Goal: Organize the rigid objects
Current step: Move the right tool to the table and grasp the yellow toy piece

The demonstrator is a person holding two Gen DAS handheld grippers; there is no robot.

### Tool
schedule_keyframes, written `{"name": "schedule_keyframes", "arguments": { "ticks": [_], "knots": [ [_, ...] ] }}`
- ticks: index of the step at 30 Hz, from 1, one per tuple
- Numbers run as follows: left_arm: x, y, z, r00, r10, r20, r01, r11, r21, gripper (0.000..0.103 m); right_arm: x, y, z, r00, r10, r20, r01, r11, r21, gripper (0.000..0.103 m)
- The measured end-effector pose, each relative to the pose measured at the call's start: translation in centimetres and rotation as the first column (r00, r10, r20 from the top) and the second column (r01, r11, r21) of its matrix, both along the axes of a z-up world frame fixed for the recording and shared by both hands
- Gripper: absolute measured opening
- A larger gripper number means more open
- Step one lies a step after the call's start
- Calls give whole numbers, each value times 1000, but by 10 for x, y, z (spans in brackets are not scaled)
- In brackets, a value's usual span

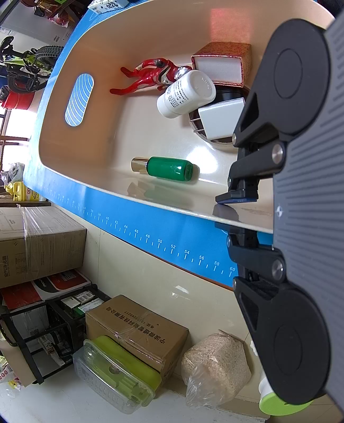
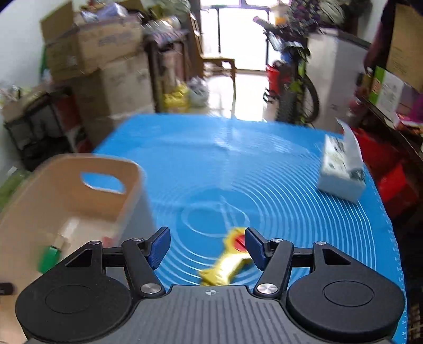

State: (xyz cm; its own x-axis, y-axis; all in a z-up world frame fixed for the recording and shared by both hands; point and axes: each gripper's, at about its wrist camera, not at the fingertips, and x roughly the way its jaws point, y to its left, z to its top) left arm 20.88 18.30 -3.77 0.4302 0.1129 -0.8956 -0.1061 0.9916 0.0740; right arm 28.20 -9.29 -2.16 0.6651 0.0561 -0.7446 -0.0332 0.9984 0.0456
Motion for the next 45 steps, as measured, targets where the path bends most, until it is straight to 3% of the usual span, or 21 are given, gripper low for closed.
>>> {"name": "schedule_keyframes", "arguments": {
  "ticks": [7, 11, 18, 20, 21, 22, 32, 45],
  "knots": [
    [0, 0, 0, 1000, 0, 0, 0, 1000, 0, 15, 23, -24, -53, 994, -92, -55, 93, 996, 2, 69],
    [0, -1, 0, 1000, 1, -1, -1, 1000, -2, 15, 30, -26, -69, 992, -110, -61, 109, 994, -33, 69],
    [1, -2, -1, 1000, 1, -2, -1, 1000, 0, 15, 41, -27, -87, 987, -133, -85, 133, 991, -9, 69],
    [1, -3, -2, 1000, 1, -2, -1, 1000, -1, 15, 39, -23, -87, 991, -117, -70, 116, 993, -8, 56],
    [1, -2, -1, 1000, 1, -2, -1, 1000, 0, 15, 35, -21, -85, 992, -108, -63, 108, 994, -3, 55],
    [1, -2, -1, 1000, 1, -2, -1, 1000, 0, 15, 34, -19, -85, 993, -104, -62, 104, 995, -3, 49],
    [1, -2, -1, 1000, 1, -3, -1, 1000, 0, 15, 6, -26, -62, 995, -100, -2, 100, 995, 22, 48],
    [1, -1, -1, 1000, 3, -4, -3, 1000, 2, 15, -34, -21, 28, 970, -48, 238, 27, 996, 90, 45]
  ]
}}
